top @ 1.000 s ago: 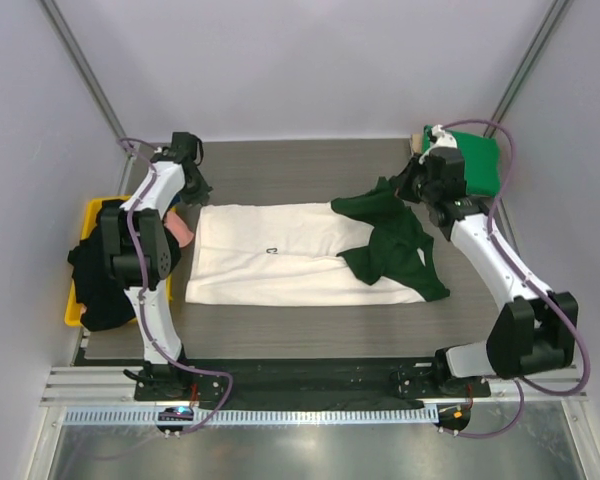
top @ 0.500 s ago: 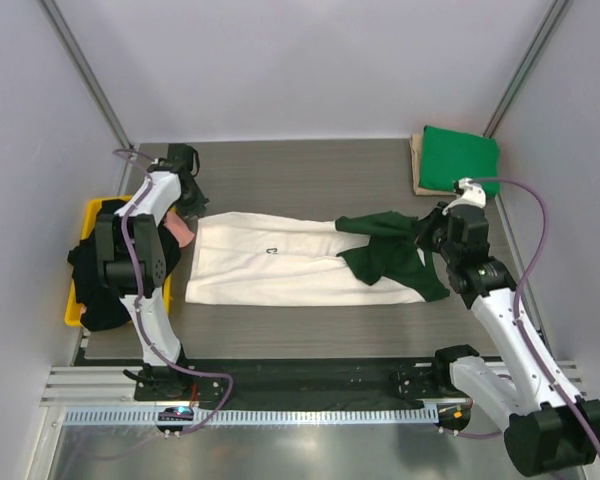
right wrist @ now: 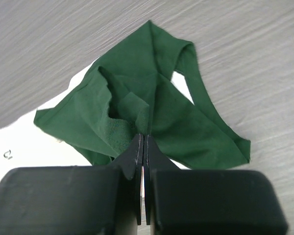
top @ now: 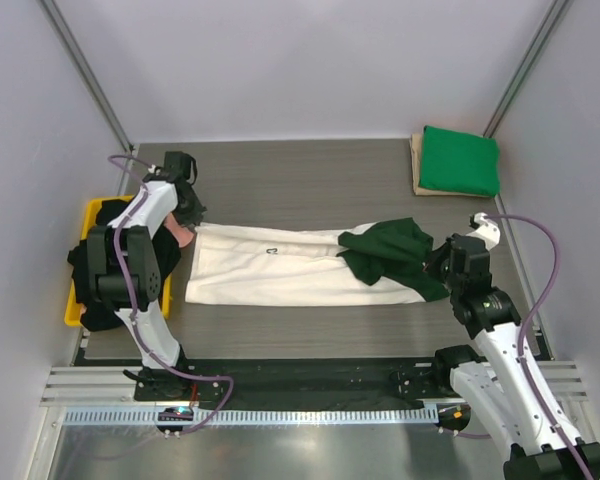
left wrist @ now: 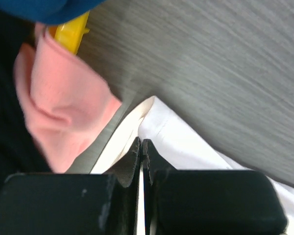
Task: Fold and stack the t-shirts
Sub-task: Fold the tshirt
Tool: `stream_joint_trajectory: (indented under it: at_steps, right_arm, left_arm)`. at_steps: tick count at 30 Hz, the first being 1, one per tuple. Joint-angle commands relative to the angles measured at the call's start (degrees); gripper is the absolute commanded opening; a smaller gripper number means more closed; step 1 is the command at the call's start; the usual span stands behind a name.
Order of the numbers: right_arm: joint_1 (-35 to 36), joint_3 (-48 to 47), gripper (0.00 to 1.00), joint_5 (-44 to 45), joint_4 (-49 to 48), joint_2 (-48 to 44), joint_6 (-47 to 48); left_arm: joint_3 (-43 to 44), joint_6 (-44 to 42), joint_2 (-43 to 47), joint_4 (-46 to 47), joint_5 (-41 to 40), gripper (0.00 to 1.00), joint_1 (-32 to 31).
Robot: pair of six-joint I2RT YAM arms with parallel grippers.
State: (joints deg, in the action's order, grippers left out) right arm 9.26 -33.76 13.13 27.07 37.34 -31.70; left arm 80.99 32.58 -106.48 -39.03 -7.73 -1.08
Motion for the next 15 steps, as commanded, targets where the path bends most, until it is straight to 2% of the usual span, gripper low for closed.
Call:
stream_joint_trajectory:
  at_steps: [1,8,10,12,13,14,15]
  right_arm:
    - [0.1,0.1,0.01,6.6,2.0,-2.4,-6.2]
    - [0.1,8.1,0.01,8.3,6.8,-8.9,-18.8]
    - [0.1,10.5,0.01,7.4,7.4,-12.6,-22.6]
    - [0.1,13.3,0.41,7.6,9.4,-14.9,-25.1]
    - [0.1,13.9,0.53,8.1,10.3,-16.8,-27.2]
    - [0.1,14.2,0.65,8.6,10.5,-17.6,-27.5]
    - [0.1,14.2,0.70,9.0,10.7,-18.3,-27.5]
  left_arm:
    - [-2.1,-0.4,5.0,2.1,-2.3,0.00,0.3]
    - [-6.9,0.0,9.6,2.1,-5.8,0.00,0.3]
    - [-8.2,0.3,10.3,1.5,-5.7,0.09,0.4]
    - [-9.4,1.2,11.6,0.8,-5.5,0.24,0.6]
    - [-9.9,1.6,12.3,0.7,-5.1,0.38,0.8]
    - [-10.3,1.9,13.0,0.6,-4.4,0.48,0.8]
    - [-10.8,2.2,14.8,1.0,-4.2,0.60,0.8]
